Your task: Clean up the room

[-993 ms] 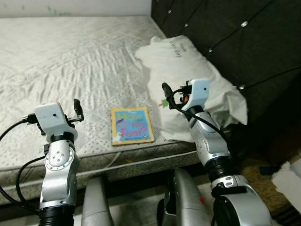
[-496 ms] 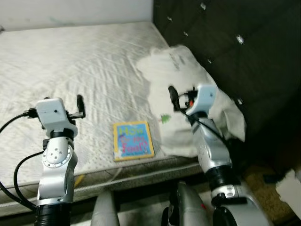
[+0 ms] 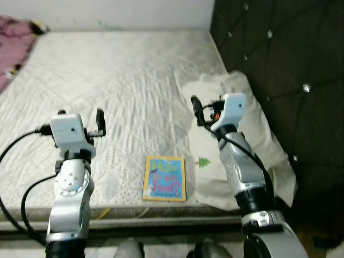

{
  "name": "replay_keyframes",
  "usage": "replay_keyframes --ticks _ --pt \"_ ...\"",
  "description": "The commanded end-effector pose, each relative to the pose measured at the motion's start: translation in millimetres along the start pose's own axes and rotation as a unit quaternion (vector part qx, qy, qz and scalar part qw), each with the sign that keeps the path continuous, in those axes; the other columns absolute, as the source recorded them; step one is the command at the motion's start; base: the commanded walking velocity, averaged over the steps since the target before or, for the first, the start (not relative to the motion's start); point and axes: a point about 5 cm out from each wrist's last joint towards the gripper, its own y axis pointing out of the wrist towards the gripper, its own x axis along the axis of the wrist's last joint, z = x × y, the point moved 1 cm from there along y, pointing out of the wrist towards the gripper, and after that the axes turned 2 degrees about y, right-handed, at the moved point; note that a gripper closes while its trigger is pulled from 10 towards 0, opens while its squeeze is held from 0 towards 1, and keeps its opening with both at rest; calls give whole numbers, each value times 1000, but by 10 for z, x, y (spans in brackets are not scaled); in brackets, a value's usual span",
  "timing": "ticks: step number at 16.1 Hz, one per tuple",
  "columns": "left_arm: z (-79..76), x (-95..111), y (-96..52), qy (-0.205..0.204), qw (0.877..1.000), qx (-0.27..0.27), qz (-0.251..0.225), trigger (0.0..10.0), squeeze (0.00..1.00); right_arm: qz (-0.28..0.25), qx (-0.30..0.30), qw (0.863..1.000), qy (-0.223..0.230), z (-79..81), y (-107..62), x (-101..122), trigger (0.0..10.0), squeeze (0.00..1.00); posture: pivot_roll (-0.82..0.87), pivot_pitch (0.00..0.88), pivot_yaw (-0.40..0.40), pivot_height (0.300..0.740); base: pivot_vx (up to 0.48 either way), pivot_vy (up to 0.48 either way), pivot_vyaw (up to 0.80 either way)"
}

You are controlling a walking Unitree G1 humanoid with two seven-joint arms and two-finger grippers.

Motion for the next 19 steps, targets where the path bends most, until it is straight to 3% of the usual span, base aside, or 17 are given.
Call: replay_keyframes --ticks 1,4,8,10,12,19 --pt "-3 56 26 -6 1000 0 -11 10000 0 1 6 1000 -6 25 24 32 10000 0 84 0 -6 740 0 0 0" --pt "-80 46 80 -15 1000 -19 -9 10000 0 4 2 1000 -15 -18 -1 5 10000 0 75 0 -3 740 0 0 0" --pt "-71 39 152 -32 999 -16 -7 10000 0 7 8 1000 -19 11 25 4 10000 0 75 0 -14 740 0 0 0" --pt "-87 9 171 -35 999 -19 1 10000 0 20 5 1000 -10 0 59 -20 10000 0 76 0 -18 740 0 0 -769" --pt "-110 7 195 -46 999 -20 1 10000 0 10 10 1000 -13 7 77 13 10000 0 75 0 -22 740 0 294 -800" --pt "-141 7 232 -62 998 -21 0 10000 0 12 19 999 -28 27 101 6 10000 0 67 0 -23 740 0 461 0"
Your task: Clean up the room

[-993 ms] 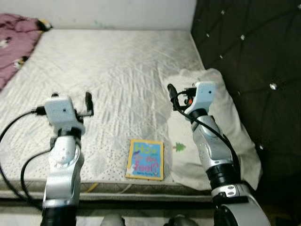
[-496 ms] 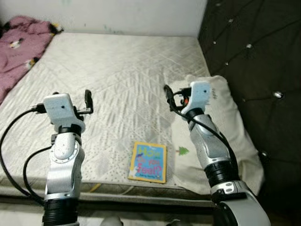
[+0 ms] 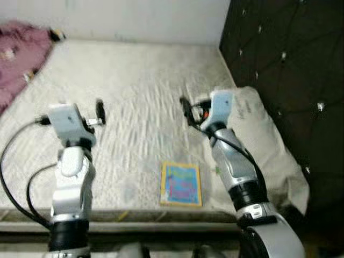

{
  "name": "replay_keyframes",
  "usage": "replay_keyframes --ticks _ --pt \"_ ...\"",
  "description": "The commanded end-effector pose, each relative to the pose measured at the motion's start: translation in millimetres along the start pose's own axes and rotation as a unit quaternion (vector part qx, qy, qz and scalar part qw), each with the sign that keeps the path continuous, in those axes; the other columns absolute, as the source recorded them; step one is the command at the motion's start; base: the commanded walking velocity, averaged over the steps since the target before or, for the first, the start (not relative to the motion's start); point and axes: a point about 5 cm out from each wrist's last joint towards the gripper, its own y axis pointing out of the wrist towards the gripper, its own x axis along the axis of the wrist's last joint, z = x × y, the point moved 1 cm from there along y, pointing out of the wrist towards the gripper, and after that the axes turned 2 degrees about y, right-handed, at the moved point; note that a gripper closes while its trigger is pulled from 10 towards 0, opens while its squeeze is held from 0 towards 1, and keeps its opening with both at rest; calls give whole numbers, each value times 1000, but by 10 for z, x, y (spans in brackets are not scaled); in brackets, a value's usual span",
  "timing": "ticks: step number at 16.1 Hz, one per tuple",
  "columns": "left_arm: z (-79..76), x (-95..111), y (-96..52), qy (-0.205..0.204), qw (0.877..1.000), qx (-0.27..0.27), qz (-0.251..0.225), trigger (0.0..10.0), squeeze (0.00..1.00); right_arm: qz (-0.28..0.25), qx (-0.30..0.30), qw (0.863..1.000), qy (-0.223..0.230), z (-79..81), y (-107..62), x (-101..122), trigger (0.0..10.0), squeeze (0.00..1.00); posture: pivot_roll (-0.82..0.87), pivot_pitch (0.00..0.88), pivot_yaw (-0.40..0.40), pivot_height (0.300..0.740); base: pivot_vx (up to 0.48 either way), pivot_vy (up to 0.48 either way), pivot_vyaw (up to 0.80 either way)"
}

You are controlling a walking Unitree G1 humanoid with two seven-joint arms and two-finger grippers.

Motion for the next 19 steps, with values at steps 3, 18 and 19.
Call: replay_keyframes --ticks 3,18,19 --pt "-84 -24 9 -12 1000 -11 7 10000 0 1 -12 1000 -12 -100 -13 0 10000 0 62 0 -22 740 0 480 0" --pt "-34 -43 68 -58 998 15 15 10000 0 23 2 1000 2 -78 34 -71 10000 0 60 0 -24 740 0 480 -201" --pt "-39 -42 73 -59 998 15 15 10000 0 23 3 1000 2 -80 37 -70 10000 0 60 0 -25 740 0 480 0"
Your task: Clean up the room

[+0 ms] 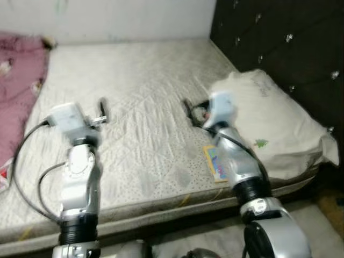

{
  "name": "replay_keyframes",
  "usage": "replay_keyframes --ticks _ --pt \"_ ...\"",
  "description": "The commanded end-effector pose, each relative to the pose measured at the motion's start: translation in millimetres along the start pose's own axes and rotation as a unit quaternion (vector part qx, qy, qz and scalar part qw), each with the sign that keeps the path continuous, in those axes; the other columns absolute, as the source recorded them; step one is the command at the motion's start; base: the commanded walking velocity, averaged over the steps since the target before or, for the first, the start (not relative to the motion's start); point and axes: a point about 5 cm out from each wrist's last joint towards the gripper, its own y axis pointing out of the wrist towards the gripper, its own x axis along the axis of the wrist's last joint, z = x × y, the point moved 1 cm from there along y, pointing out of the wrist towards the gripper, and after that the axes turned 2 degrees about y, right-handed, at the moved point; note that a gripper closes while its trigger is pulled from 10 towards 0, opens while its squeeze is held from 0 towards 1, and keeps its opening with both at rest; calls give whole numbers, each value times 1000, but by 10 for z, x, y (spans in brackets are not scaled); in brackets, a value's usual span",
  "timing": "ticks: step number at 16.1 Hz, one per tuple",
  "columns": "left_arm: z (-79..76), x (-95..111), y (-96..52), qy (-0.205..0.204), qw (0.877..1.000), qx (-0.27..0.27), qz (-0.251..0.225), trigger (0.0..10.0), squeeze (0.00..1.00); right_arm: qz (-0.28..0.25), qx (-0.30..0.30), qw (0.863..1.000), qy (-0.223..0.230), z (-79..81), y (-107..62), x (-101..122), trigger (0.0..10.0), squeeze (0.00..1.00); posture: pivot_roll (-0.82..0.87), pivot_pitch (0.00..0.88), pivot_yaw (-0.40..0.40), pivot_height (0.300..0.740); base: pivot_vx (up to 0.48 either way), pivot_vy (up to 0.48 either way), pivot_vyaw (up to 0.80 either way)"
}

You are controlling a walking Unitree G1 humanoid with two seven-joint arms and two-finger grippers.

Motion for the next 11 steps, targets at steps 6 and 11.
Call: replay_keyframes --ticks 6,11 --pt "33 33 30 1 1000 4 -3 10000 0 -15 21 1000 -2 70 35 68 10000 0 62 0 -28 740 0 480 0" --pt "29 28 36 0 1000 3 -1 10000 0 -17 39 999 -12 107 34 63 10000 0 65 0 -29 740 0 480 0"
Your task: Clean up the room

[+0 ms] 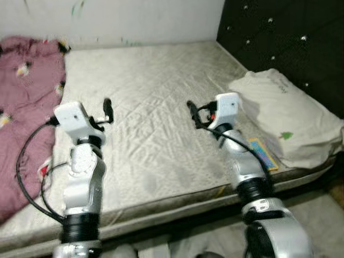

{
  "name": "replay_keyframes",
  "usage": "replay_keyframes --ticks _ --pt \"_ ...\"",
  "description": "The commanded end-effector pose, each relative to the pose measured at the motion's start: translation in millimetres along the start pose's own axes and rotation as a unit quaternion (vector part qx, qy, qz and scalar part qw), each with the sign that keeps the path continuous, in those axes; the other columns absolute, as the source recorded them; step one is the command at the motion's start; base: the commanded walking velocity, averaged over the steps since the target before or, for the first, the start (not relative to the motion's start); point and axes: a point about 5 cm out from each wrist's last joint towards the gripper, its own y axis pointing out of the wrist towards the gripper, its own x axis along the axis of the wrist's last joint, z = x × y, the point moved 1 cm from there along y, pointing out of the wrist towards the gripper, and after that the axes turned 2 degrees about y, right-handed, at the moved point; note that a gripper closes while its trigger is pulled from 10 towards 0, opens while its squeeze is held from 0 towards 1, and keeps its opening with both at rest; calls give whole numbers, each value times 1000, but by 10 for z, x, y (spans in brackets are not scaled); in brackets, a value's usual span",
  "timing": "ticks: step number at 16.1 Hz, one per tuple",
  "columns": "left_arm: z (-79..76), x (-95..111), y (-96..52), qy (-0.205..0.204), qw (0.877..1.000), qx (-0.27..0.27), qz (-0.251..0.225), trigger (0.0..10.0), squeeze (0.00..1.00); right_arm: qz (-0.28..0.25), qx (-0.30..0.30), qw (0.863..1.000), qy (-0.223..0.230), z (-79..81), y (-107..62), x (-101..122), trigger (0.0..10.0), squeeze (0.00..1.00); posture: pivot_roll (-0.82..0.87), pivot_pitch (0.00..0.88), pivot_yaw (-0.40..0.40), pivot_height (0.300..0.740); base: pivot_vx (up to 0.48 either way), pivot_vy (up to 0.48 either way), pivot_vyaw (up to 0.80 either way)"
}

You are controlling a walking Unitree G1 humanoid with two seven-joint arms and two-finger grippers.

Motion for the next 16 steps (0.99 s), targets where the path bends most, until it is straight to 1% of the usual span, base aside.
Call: replay_keyframes --ticks 1,3,9,12,13,14,16 --pt "15 24 16 3 1000 0 -3 10000 0 -14 19 1000 -13 69 33 74 10000 0 65 0 -29 740 0 480 456" --pt "11 23 16 3 1000 0 -3 10000 0 -14 18 1000 -12 67 33 71 10000 0 65 0 -27 740 0 480 434" --pt "12 40 26 -1 1000 1 -8 10000 0 -11 18 1000 -10 64 49 69 10000 0 65 0 -27 740 0 480 0" --pt "13 48 30 0 1000 3 -10 10000 0 -11 18 1000 -11 62 57 76 10000 0 64 0 -27 740 0 0 0" --pt "7 48 34 -3 1000 1 -10 10000 0 -13 19 1000 -11 61 60 81 10000 0 65 0 -27 740 0 480 0" --pt "8 44 36 -4 1000 2 -7 10000 0 -14 22 999 -19 68 61 86 10000 0 65 0 -27 740 0 480 800" --pt "15 40 38 -4 1000 4 -6 10000 0 -13 19 1000 -14 66 63 80 10000 0 64 0 -28 740 0 480 800"
